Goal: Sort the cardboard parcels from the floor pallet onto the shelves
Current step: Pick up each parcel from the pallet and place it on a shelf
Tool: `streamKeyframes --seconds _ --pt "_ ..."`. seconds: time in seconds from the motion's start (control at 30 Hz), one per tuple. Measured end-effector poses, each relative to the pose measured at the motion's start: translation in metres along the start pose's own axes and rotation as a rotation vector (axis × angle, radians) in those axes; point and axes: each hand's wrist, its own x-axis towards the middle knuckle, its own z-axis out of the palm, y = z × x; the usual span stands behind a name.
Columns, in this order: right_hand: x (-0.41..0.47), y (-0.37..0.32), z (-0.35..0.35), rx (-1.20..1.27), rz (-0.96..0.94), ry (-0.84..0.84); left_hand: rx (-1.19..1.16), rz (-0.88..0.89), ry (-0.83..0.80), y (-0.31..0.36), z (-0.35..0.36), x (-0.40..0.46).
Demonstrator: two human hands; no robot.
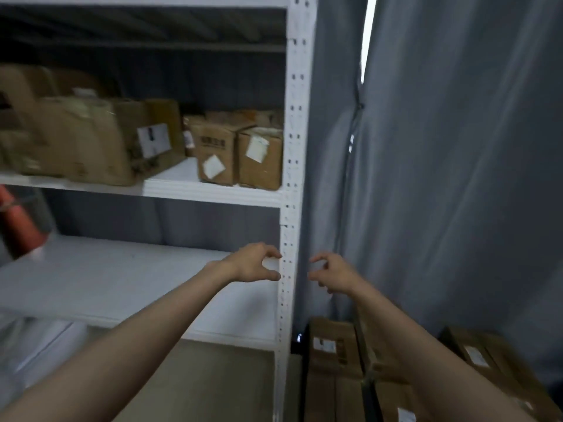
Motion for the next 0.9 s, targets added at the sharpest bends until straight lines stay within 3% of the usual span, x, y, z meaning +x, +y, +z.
streamKeyframes --seconds 0.33,0.63,0.9 --pt "0.012 -0.134 0.007 0.016 -0.250 0.030 0.016 -0.104 0.246 -0.052 -0.120 -0.041" --pt "0.055 -0.197 0.007 0.149 -0.245 0.092 -0.004 -0.183 0.460 -0.098 -0.170 -0.002" --pt "0.106 -0.237 0.023 0.380 -0.215 0.119 -0.280 -0.154 0.594 -0.140 -0.196 0.062"
